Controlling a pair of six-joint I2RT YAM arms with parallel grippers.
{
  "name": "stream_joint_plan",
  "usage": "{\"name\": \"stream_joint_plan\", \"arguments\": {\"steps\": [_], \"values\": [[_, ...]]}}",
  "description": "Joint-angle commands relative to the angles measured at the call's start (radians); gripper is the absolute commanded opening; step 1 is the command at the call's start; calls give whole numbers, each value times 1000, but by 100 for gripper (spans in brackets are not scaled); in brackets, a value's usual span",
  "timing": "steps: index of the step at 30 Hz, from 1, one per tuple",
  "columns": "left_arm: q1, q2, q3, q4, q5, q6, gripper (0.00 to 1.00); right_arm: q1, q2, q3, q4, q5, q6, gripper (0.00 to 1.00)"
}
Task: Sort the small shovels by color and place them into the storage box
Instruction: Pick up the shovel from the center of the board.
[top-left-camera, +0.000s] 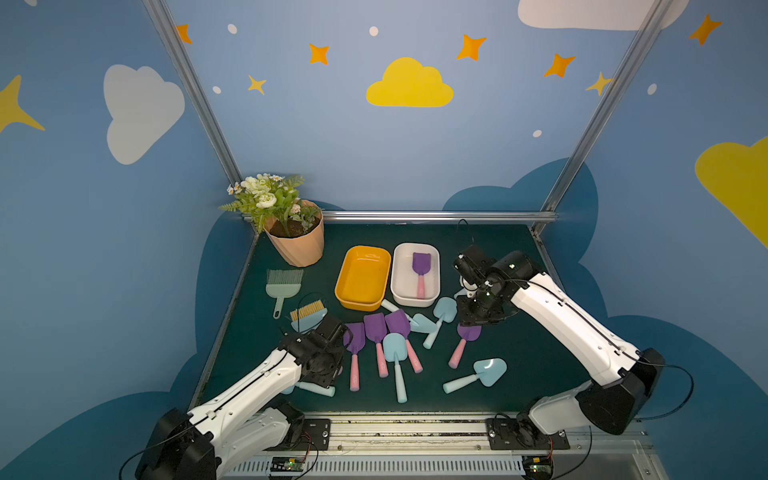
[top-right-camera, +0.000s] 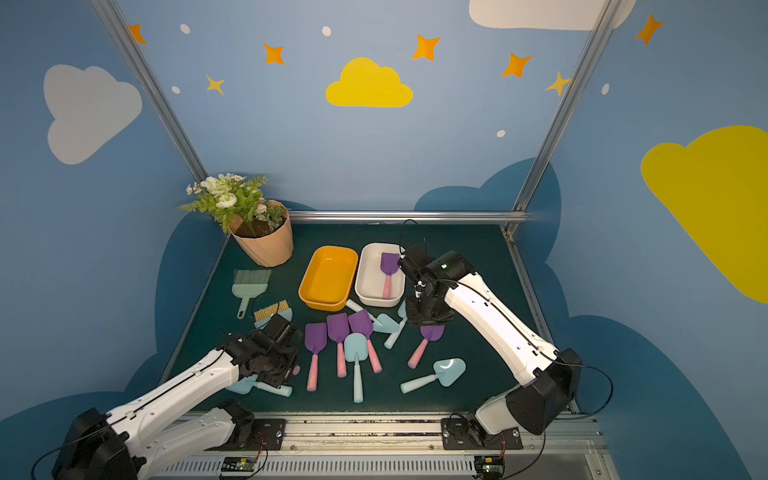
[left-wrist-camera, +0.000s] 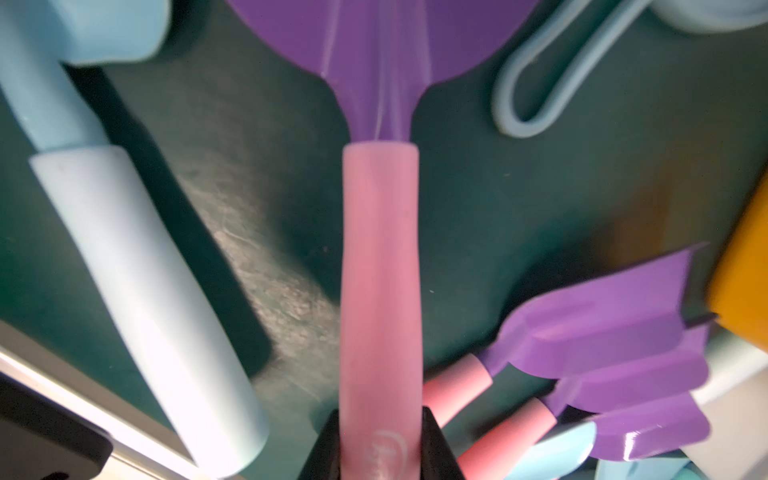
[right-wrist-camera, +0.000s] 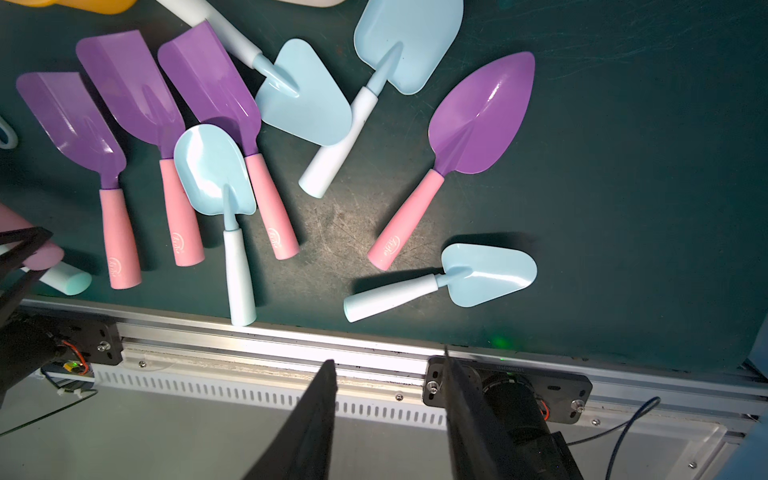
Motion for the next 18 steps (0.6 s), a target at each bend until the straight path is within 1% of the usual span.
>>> {"name": "stream_joint_plan", "arguments": {"steps": [1, 6, 10, 13, 15, 16, 18], "values": [[4, -33, 48, -104, -39, 27, 3, -3, 2, -7, 8, -1, -5, 43], [4, -53, 148, -199, -82, 78, 3, -5, -5, -11, 7, 0, -5, 43], [5, -10, 280, -254, -99, 187, 3, -6, -16, -20, 8, 0, -3, 43], [7, 70, 398, -269, -87, 326, 3, -9, -31, -27, 8, 2, -5, 43], [7, 149, 502, -296, -64, 442, 3, -14, -42, -36, 7, 2, -6, 43], [7, 203, 561, -308, -42, 522, 3, -16, -49, -41, 7, 2, -6, 43], [-6, 296, 690, -360, -35, 624, 3, -21, -63, -55, 5, 2, -6, 43]]}}
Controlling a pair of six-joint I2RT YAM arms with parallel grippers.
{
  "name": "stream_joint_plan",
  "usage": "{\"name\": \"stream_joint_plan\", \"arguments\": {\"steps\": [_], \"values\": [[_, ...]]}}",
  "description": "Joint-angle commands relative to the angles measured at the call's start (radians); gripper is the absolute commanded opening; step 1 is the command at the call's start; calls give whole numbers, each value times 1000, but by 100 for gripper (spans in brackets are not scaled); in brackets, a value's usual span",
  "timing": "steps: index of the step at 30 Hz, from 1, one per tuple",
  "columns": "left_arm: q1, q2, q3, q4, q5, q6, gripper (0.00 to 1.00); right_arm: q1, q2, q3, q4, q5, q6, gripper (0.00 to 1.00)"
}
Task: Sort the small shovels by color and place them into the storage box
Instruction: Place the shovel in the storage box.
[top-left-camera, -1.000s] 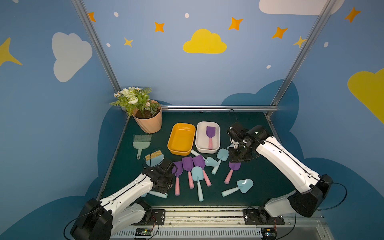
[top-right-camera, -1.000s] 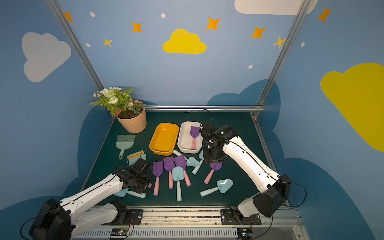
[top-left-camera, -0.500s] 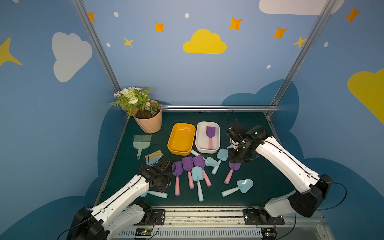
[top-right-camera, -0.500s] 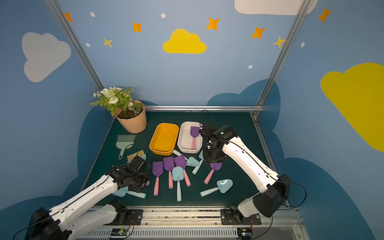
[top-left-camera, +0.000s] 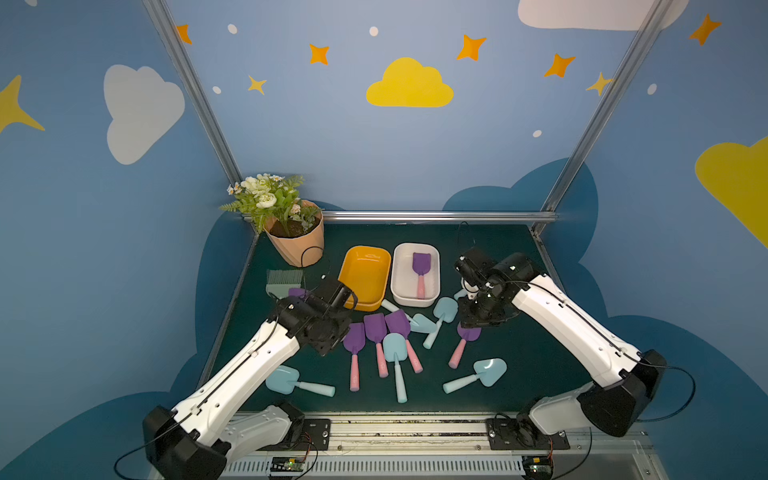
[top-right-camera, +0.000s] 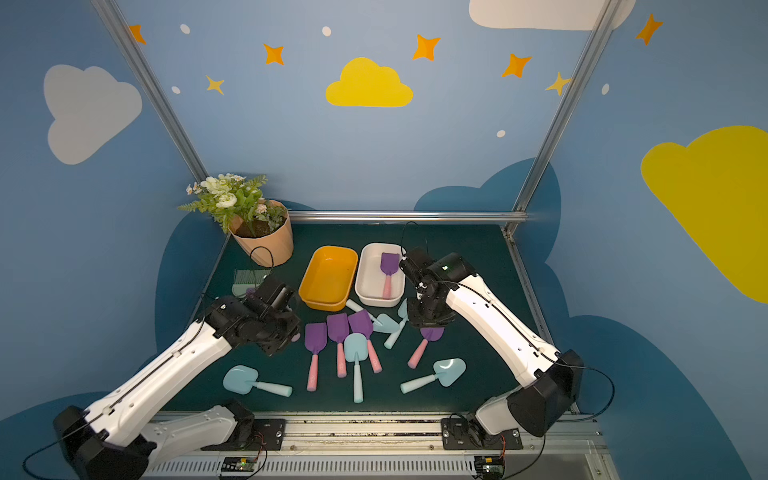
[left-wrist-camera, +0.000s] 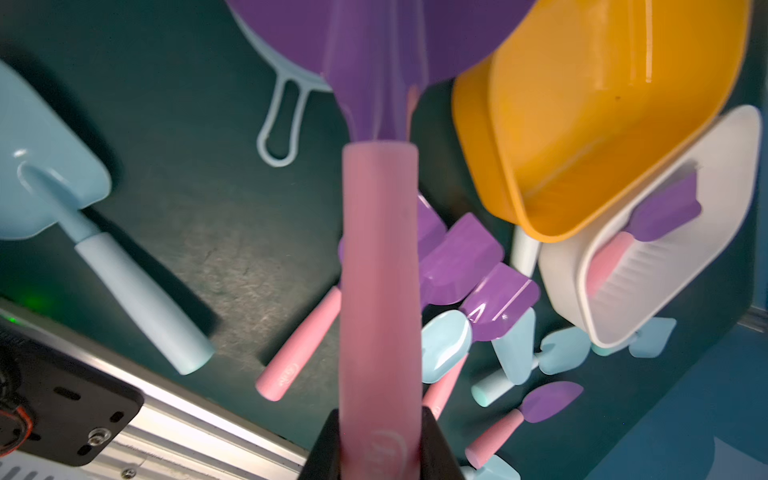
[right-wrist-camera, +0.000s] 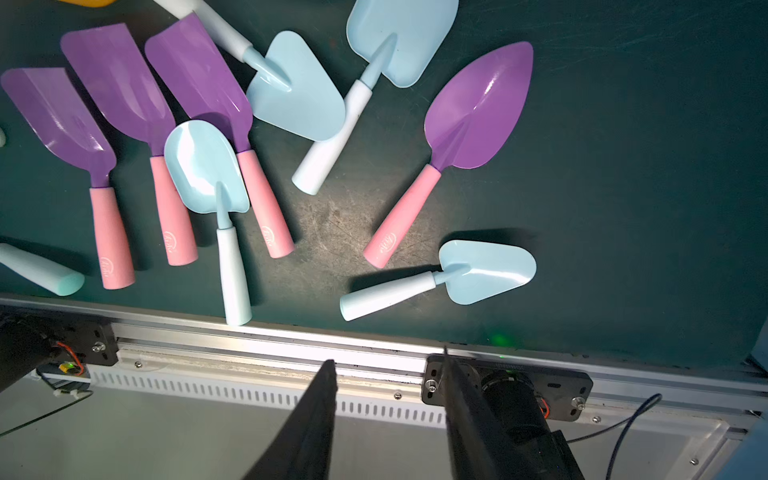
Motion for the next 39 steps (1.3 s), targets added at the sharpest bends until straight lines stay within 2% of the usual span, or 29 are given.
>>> {"name": "stream_joint_plan", "arguments": {"steps": [1, 6, 13, 18, 22, 25, 39], "values": [[-15, 123, 178, -102, 8, 273, 3, -12, -46, -24, -2, 6, -6, 43], [-46, 334, 508, -205, -2, 500, 3, -35, -88, -62, -17, 39, 2, 43], [-101, 658, 963, -278, 87, 768, 3, -89, -161, -111, -27, 94, 8, 43], [-127, 911, 1283, -372, 136, 879, 3, -137, -202, -133, -25, 117, -8, 43], [-130, 1100, 1503, -457, 106, 904, 3, -176, -218, -149, -23, 110, -36, 43], [-127, 1171, 1552, -462, 97, 895, 3, -194, -223, -161, -20, 104, -50, 43], [-112, 1330, 1549, -427, 25, 884, 3, -239, -205, -178, 7, 71, -90, 43]]}}
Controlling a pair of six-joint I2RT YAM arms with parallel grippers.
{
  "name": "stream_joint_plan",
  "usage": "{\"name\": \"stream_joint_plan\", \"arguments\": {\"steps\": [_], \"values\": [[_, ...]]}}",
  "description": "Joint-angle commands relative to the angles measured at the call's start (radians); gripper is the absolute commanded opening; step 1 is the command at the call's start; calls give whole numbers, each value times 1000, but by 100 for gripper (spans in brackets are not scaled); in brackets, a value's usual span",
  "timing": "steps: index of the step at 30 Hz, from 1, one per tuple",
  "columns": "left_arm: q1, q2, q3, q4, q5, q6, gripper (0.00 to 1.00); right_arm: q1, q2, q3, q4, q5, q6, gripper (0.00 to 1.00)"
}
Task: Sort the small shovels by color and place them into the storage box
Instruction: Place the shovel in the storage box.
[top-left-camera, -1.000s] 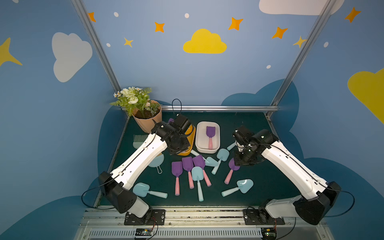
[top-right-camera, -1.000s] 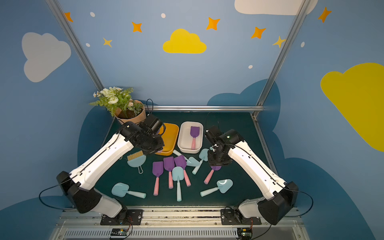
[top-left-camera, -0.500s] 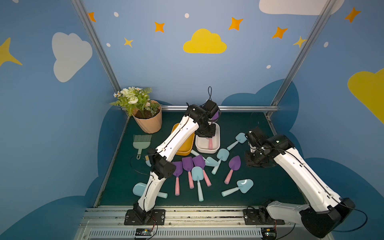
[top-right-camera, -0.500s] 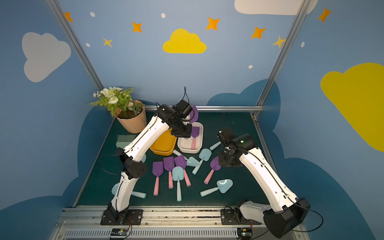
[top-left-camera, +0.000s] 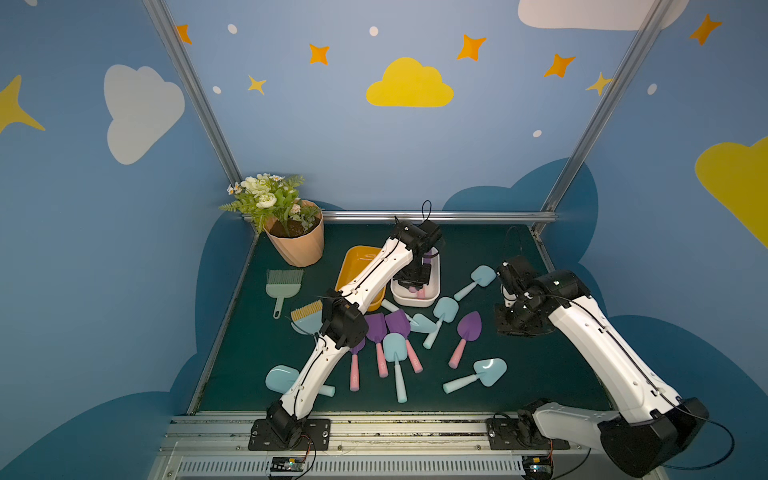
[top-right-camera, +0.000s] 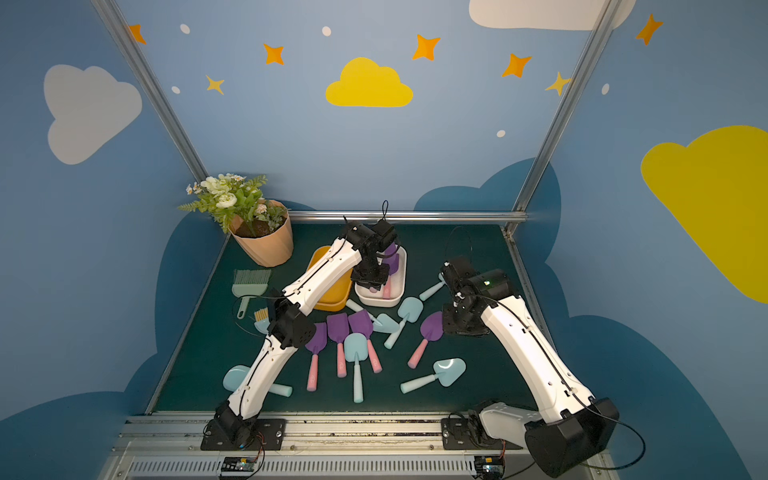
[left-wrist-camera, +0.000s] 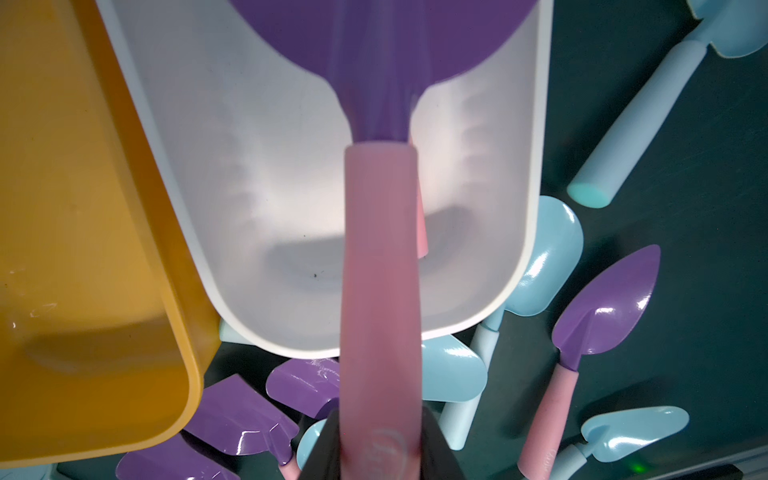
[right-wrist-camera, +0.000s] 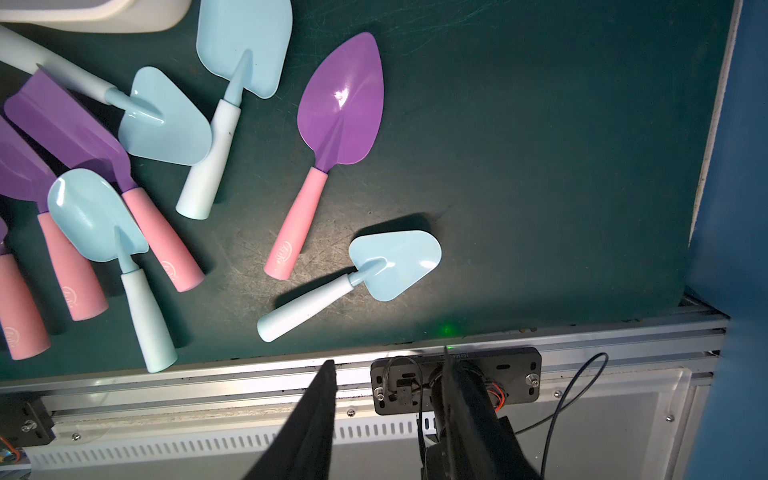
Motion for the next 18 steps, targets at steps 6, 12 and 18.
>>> {"name": "stream_joint_plan", "arguments": {"steps": [6, 12, 18], "values": [[17, 62, 26, -6, -68, 11, 3, -12, 12, -8, 18, -22, -22, 43], [33, 82, 26, 27, -80, 13, 3, -20, 14, -21, 30, -23, -29, 43], [45, 103, 26, 54, -71, 6, 3, -28, 21, -30, 36, -30, -33, 43]]}}
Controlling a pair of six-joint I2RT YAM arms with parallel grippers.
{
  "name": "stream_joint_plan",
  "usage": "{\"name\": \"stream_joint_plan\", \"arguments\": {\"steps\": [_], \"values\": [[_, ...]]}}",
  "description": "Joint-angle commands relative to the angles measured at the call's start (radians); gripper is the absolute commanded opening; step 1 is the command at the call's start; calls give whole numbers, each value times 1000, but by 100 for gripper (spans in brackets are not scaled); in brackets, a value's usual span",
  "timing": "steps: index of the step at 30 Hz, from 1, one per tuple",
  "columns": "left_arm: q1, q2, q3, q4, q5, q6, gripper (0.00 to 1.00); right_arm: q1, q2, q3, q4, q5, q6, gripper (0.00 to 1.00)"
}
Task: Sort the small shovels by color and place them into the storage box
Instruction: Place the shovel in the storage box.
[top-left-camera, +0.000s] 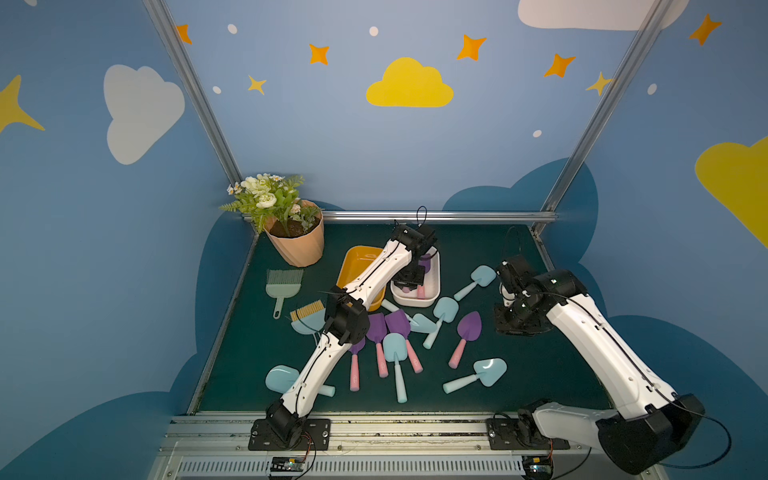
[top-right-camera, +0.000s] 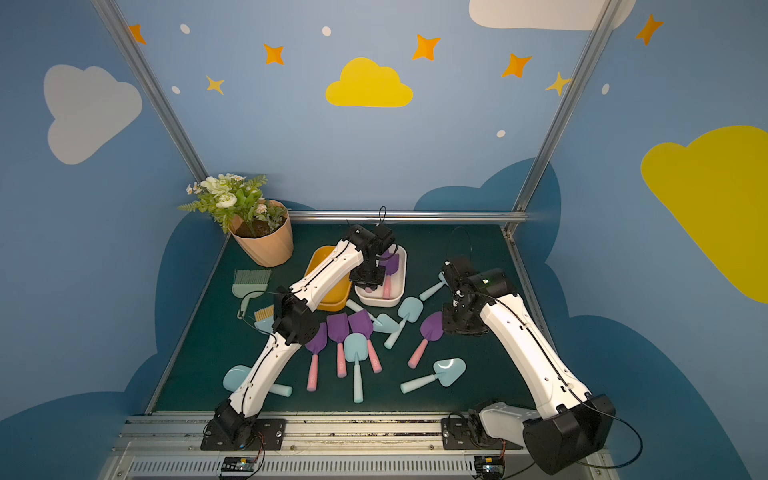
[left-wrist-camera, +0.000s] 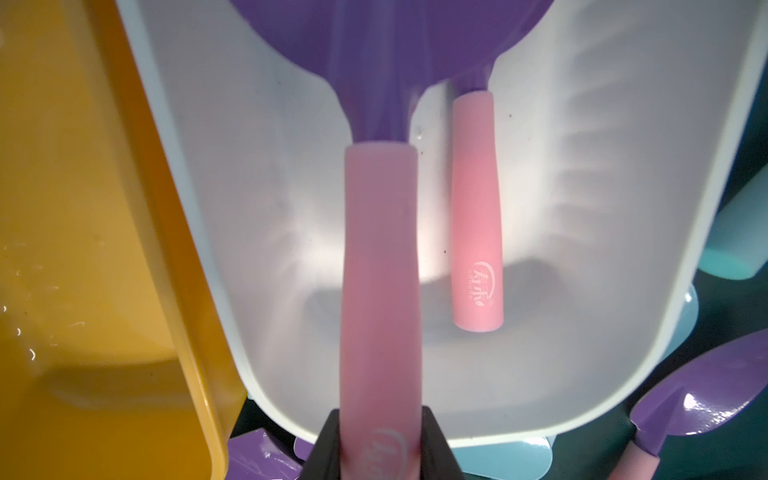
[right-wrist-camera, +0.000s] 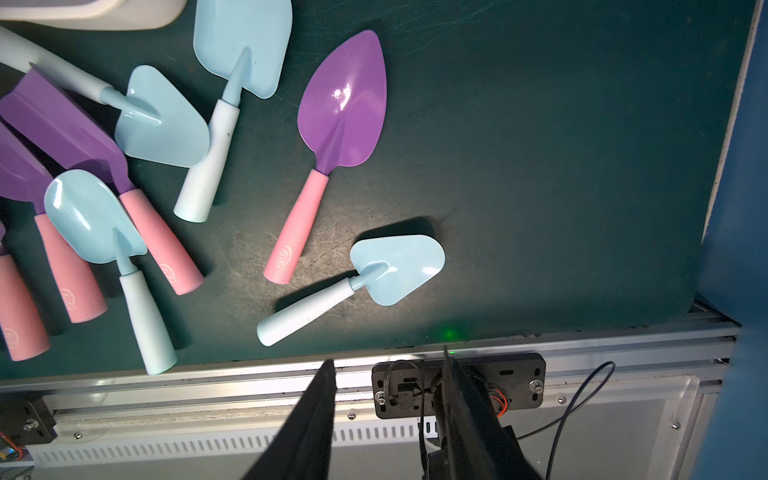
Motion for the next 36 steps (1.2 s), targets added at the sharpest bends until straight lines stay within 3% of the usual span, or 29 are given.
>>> {"name": "stream_joint_plan", "arguments": {"steps": [1, 36], "values": [[9, 26, 21, 20, -10, 8, 3, -7, 6, -9, 11, -8, -11, 43], [33, 106, 20, 82, 28, 30, 4, -22, 73, -14, 25, -52, -37, 42]]}}
